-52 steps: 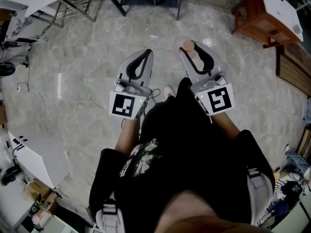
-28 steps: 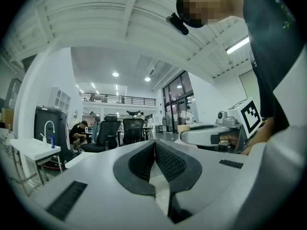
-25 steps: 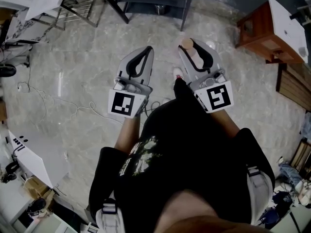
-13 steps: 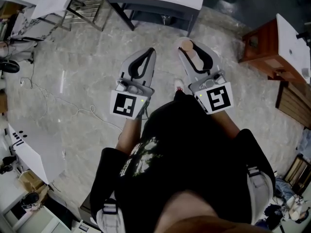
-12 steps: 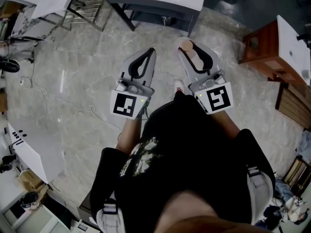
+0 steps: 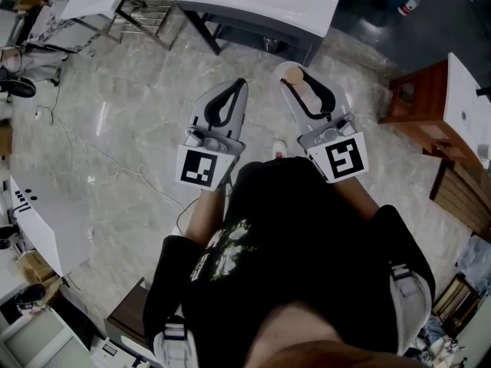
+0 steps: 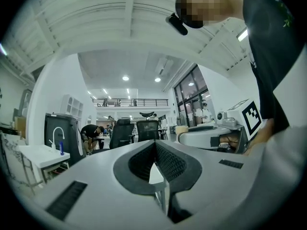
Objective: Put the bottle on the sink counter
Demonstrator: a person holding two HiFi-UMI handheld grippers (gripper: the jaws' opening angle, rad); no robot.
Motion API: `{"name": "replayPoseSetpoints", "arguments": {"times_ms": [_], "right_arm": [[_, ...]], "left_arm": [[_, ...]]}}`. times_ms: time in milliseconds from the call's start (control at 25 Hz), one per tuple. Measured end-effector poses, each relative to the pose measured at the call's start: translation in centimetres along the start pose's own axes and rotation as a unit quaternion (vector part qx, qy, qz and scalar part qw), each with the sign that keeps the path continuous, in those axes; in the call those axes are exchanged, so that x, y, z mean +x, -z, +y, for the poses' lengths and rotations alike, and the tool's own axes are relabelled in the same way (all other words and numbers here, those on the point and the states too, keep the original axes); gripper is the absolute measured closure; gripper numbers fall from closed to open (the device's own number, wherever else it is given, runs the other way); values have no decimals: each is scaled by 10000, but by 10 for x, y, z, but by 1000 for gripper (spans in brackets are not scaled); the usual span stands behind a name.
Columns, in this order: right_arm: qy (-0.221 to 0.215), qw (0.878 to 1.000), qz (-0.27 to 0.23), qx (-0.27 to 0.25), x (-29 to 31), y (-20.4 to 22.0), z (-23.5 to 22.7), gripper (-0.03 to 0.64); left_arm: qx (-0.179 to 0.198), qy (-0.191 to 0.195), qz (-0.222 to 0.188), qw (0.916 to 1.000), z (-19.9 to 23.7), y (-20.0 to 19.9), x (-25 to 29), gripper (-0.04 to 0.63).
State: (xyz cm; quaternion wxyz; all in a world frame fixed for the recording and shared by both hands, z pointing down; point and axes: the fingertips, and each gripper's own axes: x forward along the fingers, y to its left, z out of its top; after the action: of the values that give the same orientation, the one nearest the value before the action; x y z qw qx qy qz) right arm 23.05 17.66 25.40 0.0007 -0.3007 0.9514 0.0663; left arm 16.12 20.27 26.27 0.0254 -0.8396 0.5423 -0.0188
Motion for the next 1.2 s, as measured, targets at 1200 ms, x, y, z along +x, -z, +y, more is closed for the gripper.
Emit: {"name": "replayPoseSetpoints", "arguments": {"times_ms": [1200], "right_arm": [[-835,9965,-107,-9,138,6,10,499]], "left_arm": [[-54,-705,82,9975,124,11,19,581]]}}
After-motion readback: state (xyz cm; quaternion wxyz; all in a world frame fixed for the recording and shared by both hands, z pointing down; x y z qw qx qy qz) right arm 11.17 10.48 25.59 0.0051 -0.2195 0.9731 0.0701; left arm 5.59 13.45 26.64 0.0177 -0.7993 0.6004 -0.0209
